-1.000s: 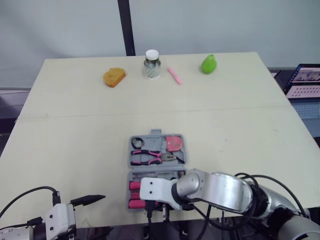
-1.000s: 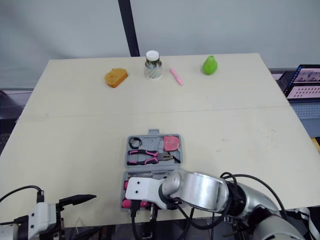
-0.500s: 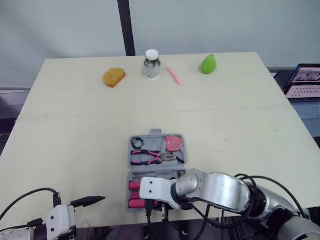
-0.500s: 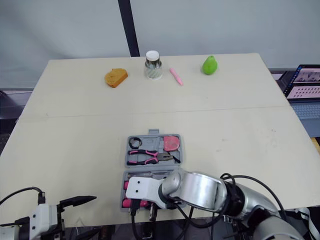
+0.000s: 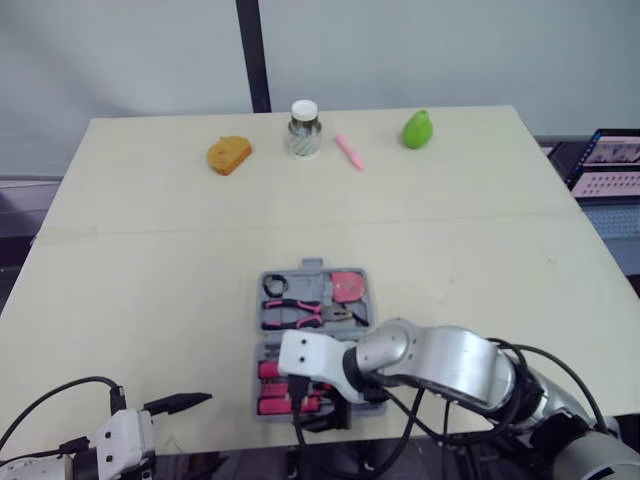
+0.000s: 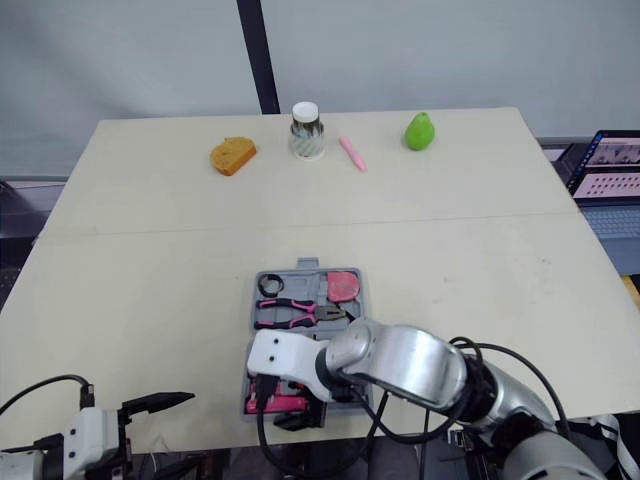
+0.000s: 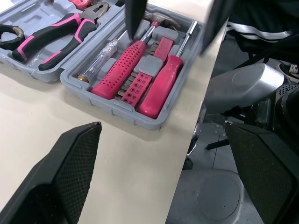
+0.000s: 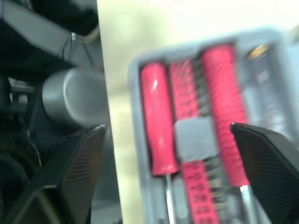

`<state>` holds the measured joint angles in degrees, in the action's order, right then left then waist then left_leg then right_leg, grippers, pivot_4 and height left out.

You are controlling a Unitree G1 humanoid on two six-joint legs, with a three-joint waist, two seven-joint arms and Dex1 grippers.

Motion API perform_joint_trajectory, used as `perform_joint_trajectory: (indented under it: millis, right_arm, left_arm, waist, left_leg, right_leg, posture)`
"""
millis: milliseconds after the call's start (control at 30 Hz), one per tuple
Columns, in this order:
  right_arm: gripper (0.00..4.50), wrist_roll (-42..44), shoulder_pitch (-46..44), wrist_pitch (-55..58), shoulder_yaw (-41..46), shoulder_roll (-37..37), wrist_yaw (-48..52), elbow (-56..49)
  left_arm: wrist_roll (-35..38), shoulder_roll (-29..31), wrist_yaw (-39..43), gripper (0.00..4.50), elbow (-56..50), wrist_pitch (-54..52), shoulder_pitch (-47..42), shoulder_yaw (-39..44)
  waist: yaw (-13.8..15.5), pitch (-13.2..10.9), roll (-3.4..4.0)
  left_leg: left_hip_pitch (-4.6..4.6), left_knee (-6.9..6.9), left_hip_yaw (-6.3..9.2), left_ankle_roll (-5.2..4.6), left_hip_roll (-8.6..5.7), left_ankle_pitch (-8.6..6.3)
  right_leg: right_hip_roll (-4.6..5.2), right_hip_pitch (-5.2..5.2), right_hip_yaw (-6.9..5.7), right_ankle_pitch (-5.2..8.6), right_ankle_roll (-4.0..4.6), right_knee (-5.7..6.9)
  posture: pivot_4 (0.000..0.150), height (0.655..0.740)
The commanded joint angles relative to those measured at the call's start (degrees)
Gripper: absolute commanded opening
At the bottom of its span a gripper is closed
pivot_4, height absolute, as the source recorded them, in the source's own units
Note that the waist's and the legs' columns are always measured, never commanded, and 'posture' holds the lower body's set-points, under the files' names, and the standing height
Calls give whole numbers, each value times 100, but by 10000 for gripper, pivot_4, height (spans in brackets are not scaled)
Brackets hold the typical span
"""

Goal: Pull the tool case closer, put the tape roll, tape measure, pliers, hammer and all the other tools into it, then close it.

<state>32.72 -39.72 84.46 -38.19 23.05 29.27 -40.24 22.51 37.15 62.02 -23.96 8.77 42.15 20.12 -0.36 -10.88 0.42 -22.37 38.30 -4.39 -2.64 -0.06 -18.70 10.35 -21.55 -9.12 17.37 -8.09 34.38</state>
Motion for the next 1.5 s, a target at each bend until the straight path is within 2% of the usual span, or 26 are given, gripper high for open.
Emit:
perform_joint_trajectory:
  millis: [33, 67, 167, 400, 533, 1033, 1500]
  right_arm:
    - [44582, 57, 456, -1054, 539, 178, 323, -261]
    - [44582, 37, 591, -1360, 601, 254, 423, -270]
    - [35703, -121, 930, -2145, 518, 512, 699, -206]
    - [402, -769, 1402, -3213, -262, 779, 992, 116]
    - [402, -1186, 1477, -3472, -628, 835, 1048, 382]
    - [402, -1862, 1833, -3623, -944, 876, 1115, 718]
    - [402, -1899, 1888, -3696, -693, 650, 1205, 923]
  left_arm:
    - [42, -19, -46, 45000, -95, 12, -36, -67]
    - [43, -21, -57, 45000, -101, 4, -59, -86]
    - [26, -10, -89, 45000, -81, -5, -166, -160]
    - [68, -35, -146, 45000, -209, -62, -226, -304]
    - [60, -17, -143, 45000, -207, -26, -203, -307]
    - [15, -13, -160, 45000, -188, 6, -167, -298]
    - [-5, 26, -224, 45000, -217, -82, -258, -346]
  waist:
    - [3, 0, -1]
    - [11, 1, -2]
    - [13, 6, -10]
    - [3, 10, -17]
    - [7, 12, -21]
    - [17, 14, -24]
    - [16, 15, -26]
  left_leg:
    - [0, -1, 0, 0, -1, -1]
    - [0, -2, 0, 0, -2, -1]
    - [0, -1, -3, -5, -7, -4]
    - [9, 0, -12, -1, 0, 1]
    - [10, 9, -13, -2, 1, 2]
    - [9, 11, -12, -2, 3, 1]
    - [9, 11, -12, -1, 4, 1]
  right_leg:
    - [0, 0, 0, 0, 0, 1]
    - [0, 0, 0, 0, 0, 0]
    - [1, 3, 0, 0, -1, -1]
    - [-2, 6, 2, 0, 0, 2]
    - [0, 7, 4, 0, 0, 4]
    - [1, 7, 4, 0, 1, 5]
    - [1, 7, 3, 1, 2, 5]
  posture:
    - [1500, 7400]
    - [1500, 7400]
    - [1500, 7400]
    - [1500, 7400]
    - [1500, 7400]
    - [1500, 7400]
    - [1500, 7400]
